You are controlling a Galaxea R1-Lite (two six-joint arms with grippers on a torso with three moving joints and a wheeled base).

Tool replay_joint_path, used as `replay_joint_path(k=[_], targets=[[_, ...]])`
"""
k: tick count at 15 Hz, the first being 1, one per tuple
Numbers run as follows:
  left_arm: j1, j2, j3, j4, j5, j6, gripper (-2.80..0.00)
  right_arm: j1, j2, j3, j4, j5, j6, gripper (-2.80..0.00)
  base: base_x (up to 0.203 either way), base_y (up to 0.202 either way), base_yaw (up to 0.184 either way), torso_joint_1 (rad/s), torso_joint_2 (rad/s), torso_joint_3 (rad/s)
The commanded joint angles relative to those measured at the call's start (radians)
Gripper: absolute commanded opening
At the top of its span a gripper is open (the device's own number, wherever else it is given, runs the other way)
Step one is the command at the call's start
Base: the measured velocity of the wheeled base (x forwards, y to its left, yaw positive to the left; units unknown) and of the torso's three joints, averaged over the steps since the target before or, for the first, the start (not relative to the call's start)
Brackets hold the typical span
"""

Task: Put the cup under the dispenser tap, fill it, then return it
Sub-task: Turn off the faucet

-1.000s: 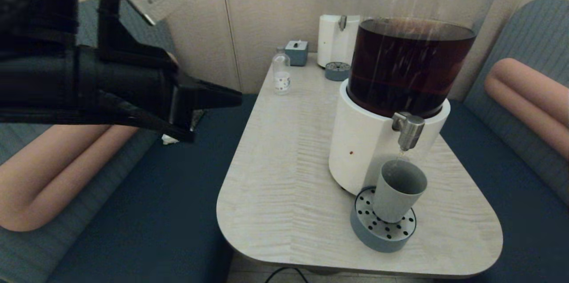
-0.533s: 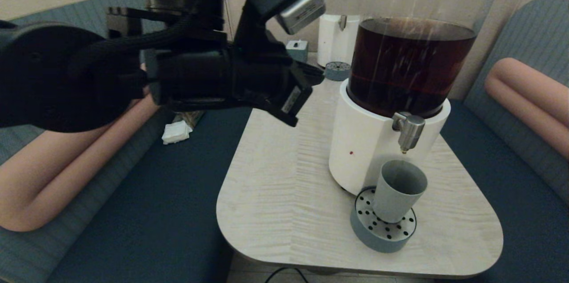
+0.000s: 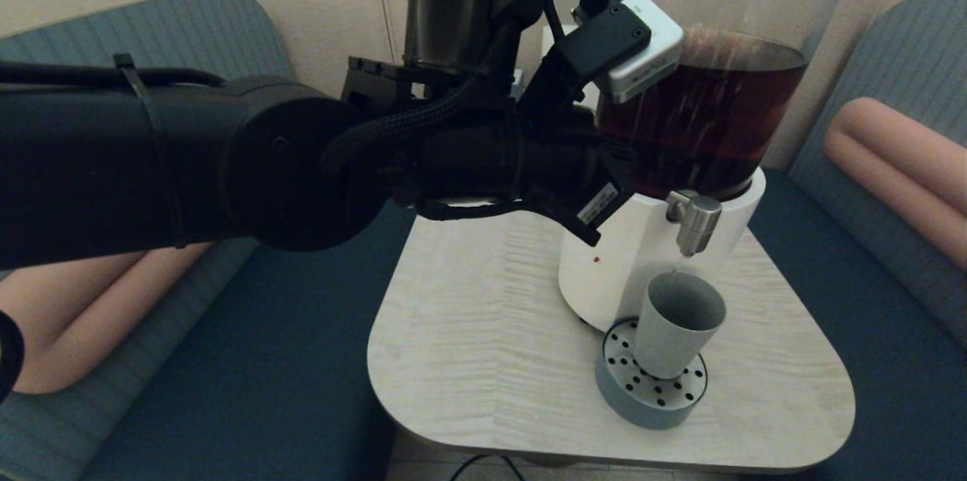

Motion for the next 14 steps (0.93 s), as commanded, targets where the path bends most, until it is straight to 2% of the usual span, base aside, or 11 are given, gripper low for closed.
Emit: replay_joint_path(k=[1, 7, 14], targets=[[-0.004, 0.001, -0.005, 0.014, 0.004, 0.004, -2.80, 0.000, 0.000, 0.002, 0.000, 0.000, -0.001, -2.80, 0.000, 0.000, 0.000, 0.000, 0.00, 0.000], [-0.012, 0.028, -0.013, 0.061, 0.048, 0.021, -2.80, 0.001, 0.000, 0.001, 0.000, 0.000, -0.001, -2.80, 0.000, 0.000, 0.000, 0.000, 0.00, 0.000], [-0.012, 0.113, -0.105, 0.084, 0.049, 0.021, -2.80, 0.000, 0.000, 0.002, 0.000, 0.000, -0.001, -2.80, 0.000, 0.000, 0.000, 0.000, 0.00, 0.000]])
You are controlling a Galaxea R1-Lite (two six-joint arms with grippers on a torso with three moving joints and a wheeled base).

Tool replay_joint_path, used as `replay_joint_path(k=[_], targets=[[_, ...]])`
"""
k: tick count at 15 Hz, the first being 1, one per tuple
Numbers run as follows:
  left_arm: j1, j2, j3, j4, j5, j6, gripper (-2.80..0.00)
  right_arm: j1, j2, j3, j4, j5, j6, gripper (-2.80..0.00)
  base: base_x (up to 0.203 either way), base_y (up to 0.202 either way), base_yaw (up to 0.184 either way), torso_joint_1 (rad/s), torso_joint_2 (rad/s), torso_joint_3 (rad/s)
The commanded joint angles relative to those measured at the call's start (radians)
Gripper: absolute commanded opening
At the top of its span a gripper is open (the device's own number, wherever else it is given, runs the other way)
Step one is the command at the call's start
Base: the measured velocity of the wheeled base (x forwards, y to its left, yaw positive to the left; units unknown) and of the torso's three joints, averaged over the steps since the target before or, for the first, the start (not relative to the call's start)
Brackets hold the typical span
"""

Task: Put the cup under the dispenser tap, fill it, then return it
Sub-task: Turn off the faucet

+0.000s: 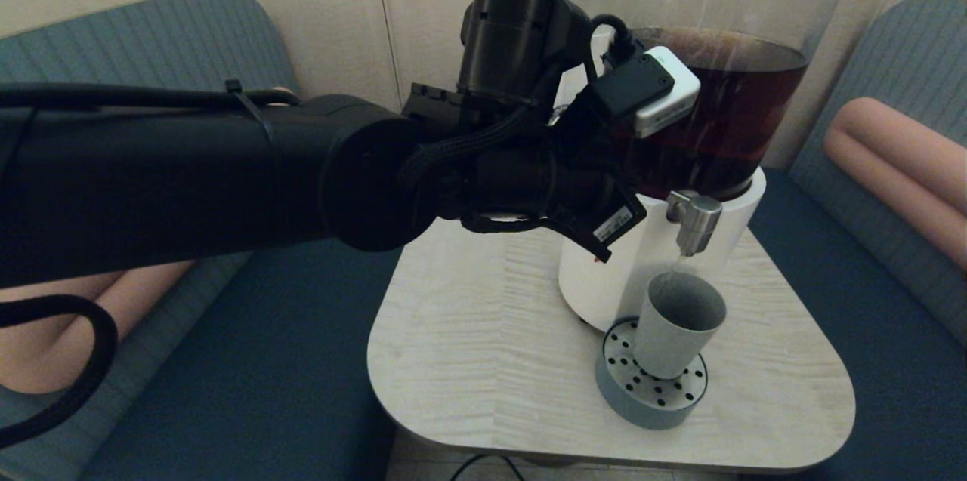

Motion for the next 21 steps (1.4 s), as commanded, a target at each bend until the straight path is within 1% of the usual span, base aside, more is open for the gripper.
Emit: replay_joint_path(k=[1, 3, 5, 6, 8, 16, 21], targets=[[0.000, 0.015, -0.011, 0.031, 0.001, 0.003, -2.80, 0.001, 0.000, 0.000, 0.000, 0.001, -0.001, -2.80, 0.000, 0.000, 0.000, 0.000, 0.00, 0.000], [0.000, 0.015, -0.045, 0.099, 0.022, 0.007, -2.80, 0.001, 0.000, 0.001, 0.000, 0.001, -0.001, -2.80, 0.000, 0.000, 0.000, 0.000, 0.00, 0.000], [0.000, 0.021, -0.109, 0.169, 0.031, 0.008, -2.80, 0.000, 0.000, 0.000, 0.000, 0.001, -0.001, -2.80, 0.000, 0.000, 0.000, 0.000, 0.00, 0.000], [-0.001, 0.033, -0.146, 0.190, 0.033, 0.009, -2.80, 0.000, 0.000, 0.002, 0.000, 0.000, -0.001, -2.80, 0.000, 0.000, 0.000, 0.000, 0.00, 0.000], [-0.002, 0.047, -0.155, 0.216, 0.035, 0.015, -2.80, 0.001, 0.000, 0.001, 0.000, 0.000, -0.001, -2.80, 0.000, 0.000, 0.000, 0.000, 0.00, 0.000], [-0.043, 0.071, -0.156, 0.234, 0.035, 0.015, -2.80, 0.000, 0.000, 0.001, 0.000, 0.001, -0.001, -2.80, 0.000, 0.000, 0.000, 0.000, 0.00, 0.000], [-0.068, 0.079, -0.159, 0.209, 0.033, 0.016, -2.80, 0.001, 0.000, 0.002, 0.000, 0.000, -0.001, -2.80, 0.000, 0.000, 0.000, 0.000, 0.00, 0.000]])
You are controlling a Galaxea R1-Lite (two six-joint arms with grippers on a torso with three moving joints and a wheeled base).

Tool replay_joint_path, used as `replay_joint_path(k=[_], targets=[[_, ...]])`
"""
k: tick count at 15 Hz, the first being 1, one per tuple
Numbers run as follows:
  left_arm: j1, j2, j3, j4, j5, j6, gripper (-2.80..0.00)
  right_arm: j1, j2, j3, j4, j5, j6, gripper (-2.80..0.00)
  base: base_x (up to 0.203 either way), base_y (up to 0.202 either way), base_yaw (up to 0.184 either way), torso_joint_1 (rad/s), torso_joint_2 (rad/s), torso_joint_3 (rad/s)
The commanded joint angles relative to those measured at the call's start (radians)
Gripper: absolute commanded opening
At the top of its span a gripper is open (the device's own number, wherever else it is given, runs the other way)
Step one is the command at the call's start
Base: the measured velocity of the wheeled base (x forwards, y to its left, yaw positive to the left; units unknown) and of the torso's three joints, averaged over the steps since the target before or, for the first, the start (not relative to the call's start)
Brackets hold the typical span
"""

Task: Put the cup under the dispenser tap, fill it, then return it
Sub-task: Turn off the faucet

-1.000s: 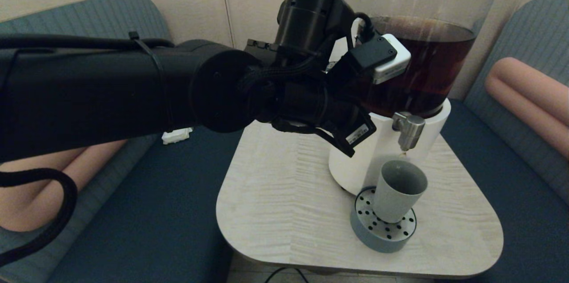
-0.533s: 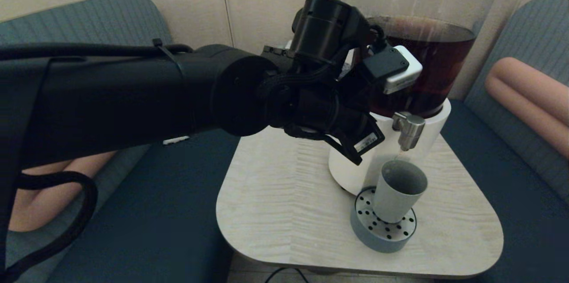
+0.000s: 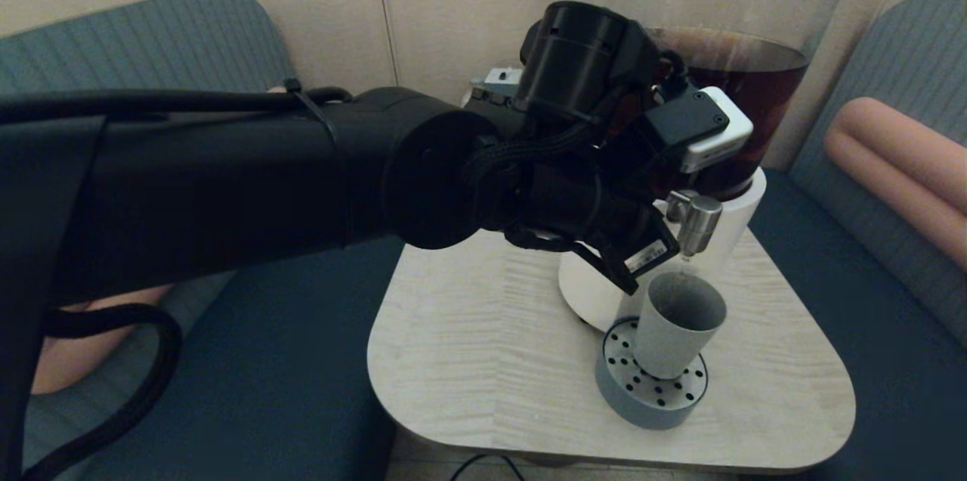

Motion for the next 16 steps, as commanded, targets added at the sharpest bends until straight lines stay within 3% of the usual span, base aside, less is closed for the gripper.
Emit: replay_joint_path(k=[1, 16], targets=[[-0.011, 0.002, -0.002, -0.009, 0.000, 0.003, -2.80, -0.001, 0.000, 0.000, 0.000, 0.001, -0.001, -2.80, 0.000, 0.000, 0.000, 0.000, 0.00, 0.000], [-0.014, 0.019, -0.002, -0.092, 0.035, 0.015, -2.80, 0.000, 0.000, 0.002, 0.000, 0.001, -0.001, -2.80, 0.000, 0.000, 0.000, 0.000, 0.00, 0.000]])
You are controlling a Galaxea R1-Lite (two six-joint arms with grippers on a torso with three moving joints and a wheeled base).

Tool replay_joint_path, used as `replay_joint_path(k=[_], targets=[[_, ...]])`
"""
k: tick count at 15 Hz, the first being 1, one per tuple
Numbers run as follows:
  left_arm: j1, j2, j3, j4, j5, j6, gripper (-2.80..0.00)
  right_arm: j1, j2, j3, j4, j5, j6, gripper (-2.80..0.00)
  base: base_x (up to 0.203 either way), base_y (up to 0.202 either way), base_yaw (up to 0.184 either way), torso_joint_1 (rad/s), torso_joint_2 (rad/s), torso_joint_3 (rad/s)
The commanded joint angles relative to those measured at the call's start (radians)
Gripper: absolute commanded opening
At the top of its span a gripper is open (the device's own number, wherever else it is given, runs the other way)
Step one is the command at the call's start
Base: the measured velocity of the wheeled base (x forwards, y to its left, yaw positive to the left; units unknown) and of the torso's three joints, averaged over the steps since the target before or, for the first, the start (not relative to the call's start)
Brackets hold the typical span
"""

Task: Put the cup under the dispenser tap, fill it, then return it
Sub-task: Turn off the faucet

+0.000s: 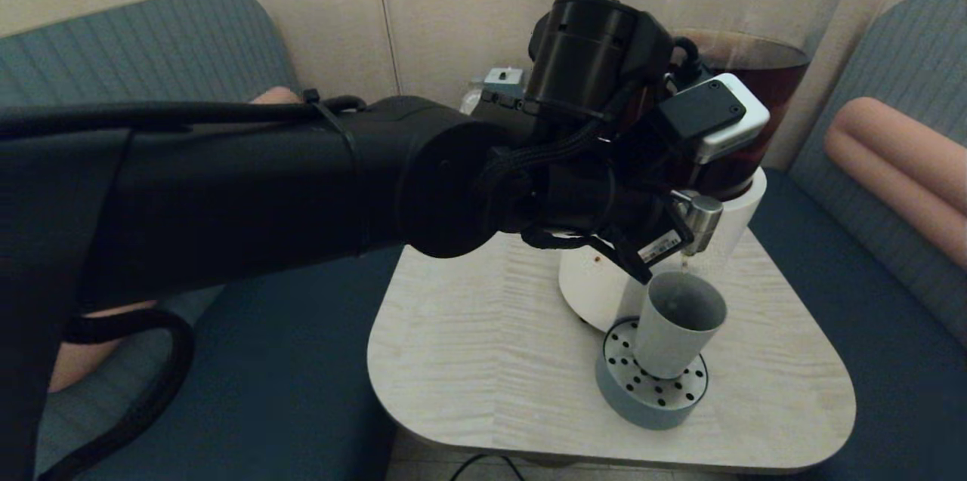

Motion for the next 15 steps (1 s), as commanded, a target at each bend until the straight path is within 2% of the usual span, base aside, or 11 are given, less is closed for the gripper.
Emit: replay_joint_path(k=[1, 15], targets=[[-0.001, 0.011, 0.000, -0.017, -0.002, 0.005, -2.80, 0.001, 0.000, 0.001, 0.000, 0.000, -0.001, -2.80, 0.000, 0.000, 0.000, 0.000, 0.00, 0.000], [-0.014, 0.065, 0.001, -0.175, -0.038, 0.022, -2.80, 0.000, 0.000, 0.002, 0.000, 0.000, -0.001, -2.80, 0.000, 0.000, 0.000, 0.000, 0.00, 0.000]])
